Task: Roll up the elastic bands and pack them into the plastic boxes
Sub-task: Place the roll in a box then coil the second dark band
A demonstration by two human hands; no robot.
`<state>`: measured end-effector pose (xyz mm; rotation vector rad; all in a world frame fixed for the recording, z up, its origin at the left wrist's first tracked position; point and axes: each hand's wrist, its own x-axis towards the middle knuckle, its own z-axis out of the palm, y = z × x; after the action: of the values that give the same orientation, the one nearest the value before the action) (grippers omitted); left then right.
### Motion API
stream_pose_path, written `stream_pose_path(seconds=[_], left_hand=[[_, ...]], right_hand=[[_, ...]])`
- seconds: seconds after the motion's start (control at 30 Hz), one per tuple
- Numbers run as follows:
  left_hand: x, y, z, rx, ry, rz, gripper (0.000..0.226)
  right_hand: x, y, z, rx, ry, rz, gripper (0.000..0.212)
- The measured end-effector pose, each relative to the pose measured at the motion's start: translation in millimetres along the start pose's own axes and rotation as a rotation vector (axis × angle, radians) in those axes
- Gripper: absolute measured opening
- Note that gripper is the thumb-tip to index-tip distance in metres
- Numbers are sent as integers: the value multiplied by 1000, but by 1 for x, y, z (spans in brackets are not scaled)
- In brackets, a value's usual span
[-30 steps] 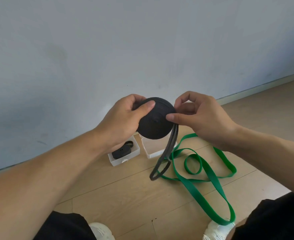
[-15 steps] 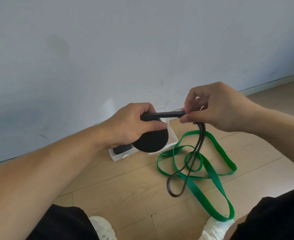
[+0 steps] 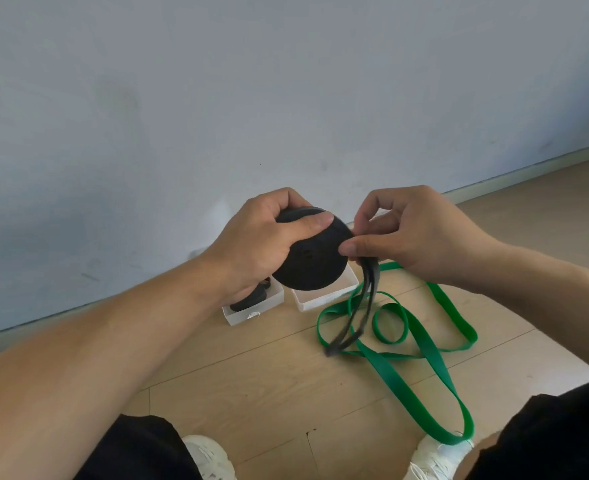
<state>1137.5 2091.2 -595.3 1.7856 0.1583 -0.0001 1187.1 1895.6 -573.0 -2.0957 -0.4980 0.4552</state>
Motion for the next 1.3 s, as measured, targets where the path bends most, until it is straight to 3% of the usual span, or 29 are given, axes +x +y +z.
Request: stream_pose_path(seconds=[0.27,0.5,0.6,0.67,0.8,0.87,1.03,1.3], left_hand=[[0,-1,14,-303,162,-69,12],[0,0,15,-300,241,-44,15],[-1,0,15,-298,181,-61,17],[2,2,10,-177,93,-18,18],[2,5,6,343,-100,108,36],[0,3,11,384,-121,130,31],[4,0,17,25,-17,96,29],[3,8,14,-333,78,-1,29]], right_hand=[[0,-4,8,415,49,29,24],[3,-4,8,335,22,22,29],[3,-5,5,242,54,-6,29],[3,-6,0,49,75,-33,30],[0,-7,-4,-364,-13,-147,27],[-1,-6,-2,-403,-13,-173,32],[5,-5,-8,-118,98,-126,45],[3,-4,-5,382,-16,-56,30]])
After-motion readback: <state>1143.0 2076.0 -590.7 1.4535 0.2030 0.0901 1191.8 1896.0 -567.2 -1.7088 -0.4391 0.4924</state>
